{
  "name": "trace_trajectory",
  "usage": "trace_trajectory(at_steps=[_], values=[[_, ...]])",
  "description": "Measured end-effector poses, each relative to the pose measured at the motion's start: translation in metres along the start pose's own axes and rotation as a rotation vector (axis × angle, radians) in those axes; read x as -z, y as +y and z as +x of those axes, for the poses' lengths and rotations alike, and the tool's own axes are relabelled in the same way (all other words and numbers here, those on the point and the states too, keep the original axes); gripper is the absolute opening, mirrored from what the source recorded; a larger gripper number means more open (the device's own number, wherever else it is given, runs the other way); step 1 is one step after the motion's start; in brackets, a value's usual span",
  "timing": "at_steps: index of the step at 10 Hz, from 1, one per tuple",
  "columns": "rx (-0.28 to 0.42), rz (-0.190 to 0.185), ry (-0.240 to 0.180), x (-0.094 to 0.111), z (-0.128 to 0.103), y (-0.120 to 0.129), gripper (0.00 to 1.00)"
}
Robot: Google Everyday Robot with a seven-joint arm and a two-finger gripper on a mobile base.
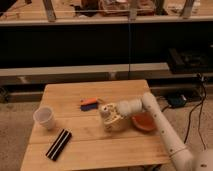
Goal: Stand the bottle upright
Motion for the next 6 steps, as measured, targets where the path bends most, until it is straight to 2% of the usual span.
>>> trace_trajectory(at_steps=[3, 4, 6], values=[[0.010, 0.001, -0.017, 0.0045, 0.0005, 0.0023, 0.80], [0.013, -0.006, -0.006, 0.0038, -0.0004, 0.0025, 0.80], [-0.005, -0.005, 0.055, 0.0017, -0.0008, 0.0019, 0.80]])
